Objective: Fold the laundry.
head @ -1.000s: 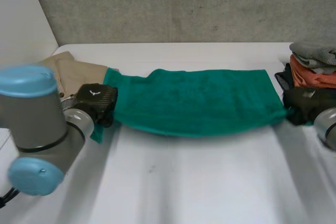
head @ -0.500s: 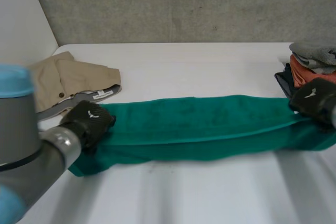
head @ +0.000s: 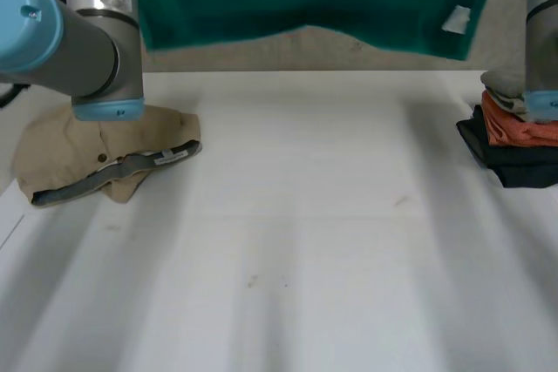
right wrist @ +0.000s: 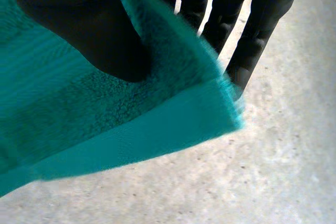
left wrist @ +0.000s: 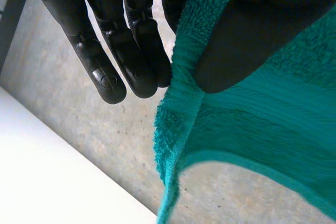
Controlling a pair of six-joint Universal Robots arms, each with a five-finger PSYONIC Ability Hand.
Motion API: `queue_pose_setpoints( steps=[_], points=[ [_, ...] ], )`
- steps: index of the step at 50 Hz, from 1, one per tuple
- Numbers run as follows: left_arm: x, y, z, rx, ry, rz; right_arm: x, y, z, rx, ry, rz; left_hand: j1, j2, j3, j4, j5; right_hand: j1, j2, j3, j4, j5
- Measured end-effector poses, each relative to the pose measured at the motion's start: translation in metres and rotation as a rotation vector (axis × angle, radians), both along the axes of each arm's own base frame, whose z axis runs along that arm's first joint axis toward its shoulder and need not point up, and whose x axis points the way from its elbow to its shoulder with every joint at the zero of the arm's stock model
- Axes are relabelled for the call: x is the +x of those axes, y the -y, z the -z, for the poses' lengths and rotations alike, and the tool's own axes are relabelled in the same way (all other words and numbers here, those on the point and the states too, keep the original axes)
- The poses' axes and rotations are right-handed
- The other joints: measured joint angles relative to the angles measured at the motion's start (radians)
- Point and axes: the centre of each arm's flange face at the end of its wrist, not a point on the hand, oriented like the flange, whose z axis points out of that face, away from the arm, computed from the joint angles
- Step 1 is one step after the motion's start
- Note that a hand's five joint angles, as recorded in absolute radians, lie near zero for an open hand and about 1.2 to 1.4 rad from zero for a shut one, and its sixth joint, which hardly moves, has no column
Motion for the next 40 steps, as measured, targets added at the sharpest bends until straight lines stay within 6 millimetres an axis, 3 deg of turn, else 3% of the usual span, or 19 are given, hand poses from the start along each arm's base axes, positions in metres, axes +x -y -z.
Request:
queue_pose_setpoints(
  steps=[5, 8, 12, 13, 14, 17, 19, 22, 25, 29, 32, 34, 35, 40],
  points=[
    [0.009, -0.001, 0.029, 0.122, -0.030, 0.024, 0.005, 0.001, 0.027, 0.097, -0.034, -0.025, 0.000, 0.001, 0.000, 0.000, 0.000, 0.000, 0.000, 0.000, 0.001, 0.000],
    [0.014, -0.003, 0.059, 0.224, -0.029, 0.037, 0.008, 0.002, 0.057, 0.190, -0.065, -0.039, 0.000, 0.002, 0.001, 0.000, 0.000, 0.000, 0.000, 0.000, 0.001, 0.000],
    [0.018, -0.010, 0.111, 0.379, 0.006, 0.044, 0.009, 0.003, 0.104, 0.335, -0.108, -0.053, 0.000, 0.002, 0.001, 0.001, 0.000, 0.000, 0.000, 0.001, 0.001, 0.000],
    [0.018, -0.011, 0.117, 0.394, 0.010, 0.044, 0.009, 0.003, 0.110, 0.353, -0.114, -0.054, 0.000, 0.002, 0.001, 0.001, 0.000, 0.000, 0.000, 0.001, 0.001, 0.000],
    [0.019, -0.015, 0.137, 0.449, 0.029, 0.044, 0.009, 0.002, 0.131, 0.421, -0.131, -0.057, 0.000, 0.002, 0.001, 0.001, 0.000, 0.000, 0.000, 0.001, 0.001, 0.000],
    [0.019, -0.023, 0.170, 0.537, 0.065, 0.044, 0.008, -0.001, 0.159, 0.518, -0.156, -0.059, 0.000, 0.002, 0.001, 0.001, 0.000, 0.000, 0.000, 0.001, 0.001, 0.000],
    [0.021, -0.034, 0.201, 0.626, 0.104, 0.042, 0.004, -0.007, 0.186, 0.629, -0.185, -0.055, 0.000, 0.002, 0.001, 0.001, 0.000, 0.000, 0.000, 0.001, 0.001, 0.000],
    [0.025, -0.052, 0.230, 0.721, 0.151, 0.037, -0.001, -0.021, 0.212, 0.775, -0.226, -0.051, 0.000, 0.002, 0.001, 0.001, 0.000, 0.000, 0.000, 0.001, 0.002, 0.000],
    [0.031, -0.069, 0.240, 0.783, 0.184, 0.031, -0.007, -0.036, 0.223, 0.884, -0.265, -0.046, 0.000, 0.002, 0.001, 0.001, 0.000, 0.000, 0.000, 0.001, 0.001, 0.000],
    [0.047, -0.107, 0.241, 0.897, 0.247, 0.021, -0.026, -0.064, 0.228, 1.054, -0.358, -0.016, -0.001, 0.002, 0.001, 0.001, 0.000, 0.000, 0.000, 0.001, 0.001, 0.000],
    [0.060, -0.149, 0.238, 1.030, 0.319, 0.023, -0.051, -0.093, 0.229, 1.195, -0.486, 0.025, 0.000, 0.002, 0.001, 0.001, 0.000, 0.000, 0.000, 0.001, 0.002, 0.000],
    [0.063, -0.158, 0.237, 1.064, 0.338, 0.025, -0.057, -0.101, 0.229, 1.227, -0.523, 0.033, 0.000, 0.002, 0.001, 0.001, 0.000, 0.000, 0.000, 0.001, 0.002, 0.000],
    [0.071, -0.190, 0.235, 1.178, 0.403, 0.035, -0.072, -0.122, 0.228, 1.297, -0.625, 0.050, 0.000, 0.002, 0.001, 0.001, 0.000, 0.000, 0.000, 0.001, 0.001, 0.000],
    [0.080, -0.229, 0.229, 1.329, 0.494, 0.058, -0.086, -0.142, 0.225, 1.309, -0.743, 0.074, 0.000, 0.002, 0.001, 0.001, 0.000, 0.000, 0.000, 0.001, 0.002, 0.006]
  ],
)
